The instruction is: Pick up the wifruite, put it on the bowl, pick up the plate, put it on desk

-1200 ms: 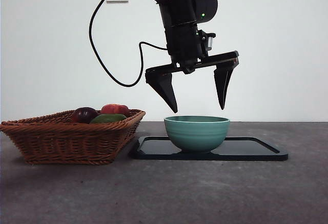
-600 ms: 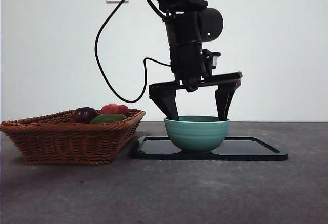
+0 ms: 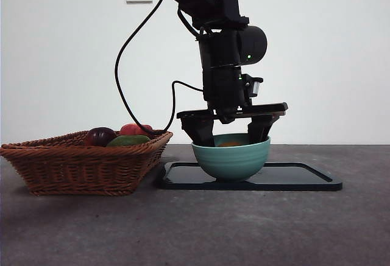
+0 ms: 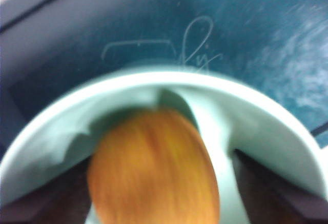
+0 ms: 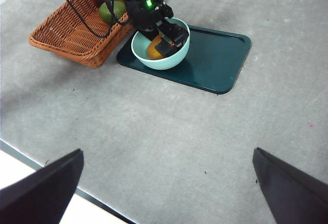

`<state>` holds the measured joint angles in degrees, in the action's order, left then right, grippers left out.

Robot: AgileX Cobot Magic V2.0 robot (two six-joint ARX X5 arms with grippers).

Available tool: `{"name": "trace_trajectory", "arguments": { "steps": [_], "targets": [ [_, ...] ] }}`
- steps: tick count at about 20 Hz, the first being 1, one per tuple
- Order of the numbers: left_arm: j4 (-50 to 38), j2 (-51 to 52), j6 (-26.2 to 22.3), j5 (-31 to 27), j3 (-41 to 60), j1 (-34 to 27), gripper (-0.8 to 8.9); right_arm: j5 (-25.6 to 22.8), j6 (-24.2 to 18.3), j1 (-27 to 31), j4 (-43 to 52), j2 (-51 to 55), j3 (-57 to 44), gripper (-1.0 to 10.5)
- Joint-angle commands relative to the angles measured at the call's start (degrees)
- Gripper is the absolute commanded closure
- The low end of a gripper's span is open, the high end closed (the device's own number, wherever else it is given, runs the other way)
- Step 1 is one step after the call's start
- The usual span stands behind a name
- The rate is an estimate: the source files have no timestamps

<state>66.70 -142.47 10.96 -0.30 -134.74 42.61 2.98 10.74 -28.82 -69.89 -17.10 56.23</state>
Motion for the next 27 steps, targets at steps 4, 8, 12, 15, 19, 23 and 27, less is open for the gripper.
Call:
{"name": "trace_trajectory", "arguments": {
  "steps": [4, 8, 12, 15, 19, 23, 27],
  "targets": [
    [0.2, -1.8, -1.3, -2.8, -1.8, 0.0, 5.49, -0.3, 0.4, -0.3, 0.4, 0.0, 0.5, 3.6],
    [1.8, -1.8, -1.3, -2.7, -5.2, -0.3, 5.72, -0.3, 0.5, -0.3, 0.3, 0.0, 0.5, 3.6],
    [7.8, -1.6, -1.3, -2.7, -14.9, -0.3, 5.72, -0.7, 0.4, -0.3, 0.4, 0.0, 0.5, 3.6],
    [12.3, -1.0, -1.1, -2.7, -22.7, -0.2, 5.72, -1.7, 0.4, -0.3, 0.3, 0.0, 0.5, 3.6],
    [16.6, 2.5, -1.0, -2.7, -26.3, -0.2, 5.72, -1.5, 0.4, -0.3, 0.4, 0.0, 0.5, 3.6],
    [17.6, 8.2, -1.1, -0.5, -26.0, -0.2, 5.73, -1.5, 0.4, -0.3, 0.5, 0.0, 0.5, 3.6],
    [17.7, 17.0, -1.4, 0.3, -22.3, 0.7, 5.73, -1.5, 0.4, -0.3, 0.9, 0.0, 0.5, 3.6]
  ]
}}
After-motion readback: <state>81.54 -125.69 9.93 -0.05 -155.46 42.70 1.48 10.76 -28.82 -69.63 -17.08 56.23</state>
